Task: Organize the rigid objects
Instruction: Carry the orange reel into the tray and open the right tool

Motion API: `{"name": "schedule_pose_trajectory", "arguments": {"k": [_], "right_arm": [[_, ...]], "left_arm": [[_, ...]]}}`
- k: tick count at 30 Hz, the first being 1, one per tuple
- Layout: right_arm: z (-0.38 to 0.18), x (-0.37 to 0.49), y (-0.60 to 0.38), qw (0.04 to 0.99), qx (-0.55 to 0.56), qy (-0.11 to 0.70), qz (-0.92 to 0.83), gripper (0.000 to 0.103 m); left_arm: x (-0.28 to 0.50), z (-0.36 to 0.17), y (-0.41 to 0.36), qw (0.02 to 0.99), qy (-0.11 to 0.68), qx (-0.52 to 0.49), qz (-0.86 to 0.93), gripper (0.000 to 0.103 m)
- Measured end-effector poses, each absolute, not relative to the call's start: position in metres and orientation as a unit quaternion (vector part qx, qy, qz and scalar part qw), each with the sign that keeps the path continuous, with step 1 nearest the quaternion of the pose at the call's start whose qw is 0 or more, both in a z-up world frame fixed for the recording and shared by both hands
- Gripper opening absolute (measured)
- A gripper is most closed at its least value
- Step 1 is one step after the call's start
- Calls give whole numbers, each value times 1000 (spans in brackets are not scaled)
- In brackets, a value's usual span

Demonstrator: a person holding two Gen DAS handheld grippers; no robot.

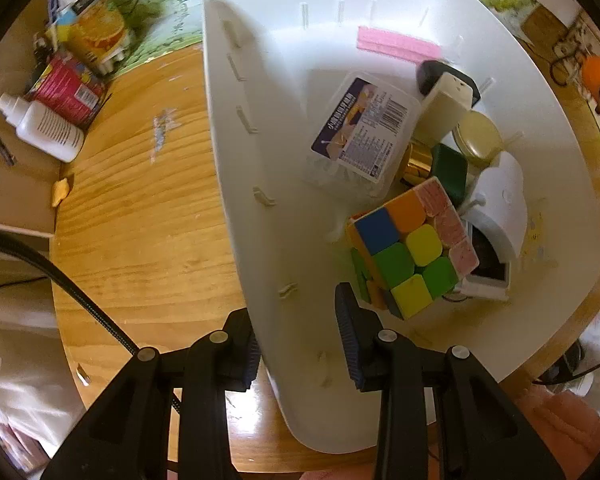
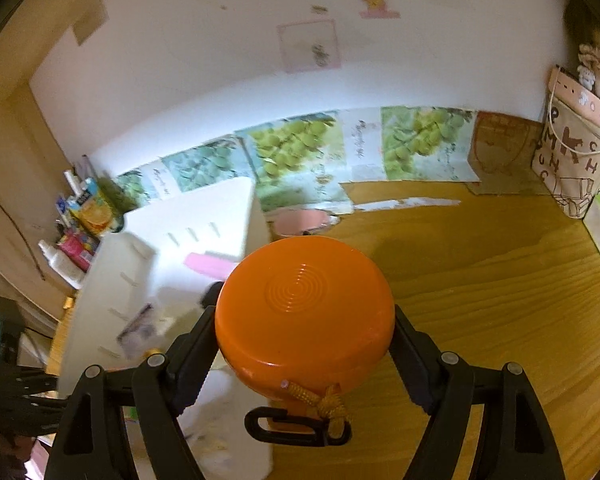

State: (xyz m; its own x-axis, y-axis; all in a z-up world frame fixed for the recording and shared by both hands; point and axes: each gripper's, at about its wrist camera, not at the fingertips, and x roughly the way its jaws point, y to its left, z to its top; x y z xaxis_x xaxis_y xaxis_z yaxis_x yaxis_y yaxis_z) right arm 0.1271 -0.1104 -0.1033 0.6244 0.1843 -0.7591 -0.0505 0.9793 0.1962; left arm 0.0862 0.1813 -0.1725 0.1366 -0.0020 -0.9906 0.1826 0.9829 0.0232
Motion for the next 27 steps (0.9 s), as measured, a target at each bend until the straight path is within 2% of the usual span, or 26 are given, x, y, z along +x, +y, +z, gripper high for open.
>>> {"name": "schedule_pose_trajectory", "arguments": {"k": [12,27], "right_arm": [[-79,100,-55,896,85,425,96,81],[-98,92,1,879,3,461,124,81]], "left_arm": [[89,-179,172,737,657,116,-106,37],[86,-185,182,728,664,113,-125,37]]}}
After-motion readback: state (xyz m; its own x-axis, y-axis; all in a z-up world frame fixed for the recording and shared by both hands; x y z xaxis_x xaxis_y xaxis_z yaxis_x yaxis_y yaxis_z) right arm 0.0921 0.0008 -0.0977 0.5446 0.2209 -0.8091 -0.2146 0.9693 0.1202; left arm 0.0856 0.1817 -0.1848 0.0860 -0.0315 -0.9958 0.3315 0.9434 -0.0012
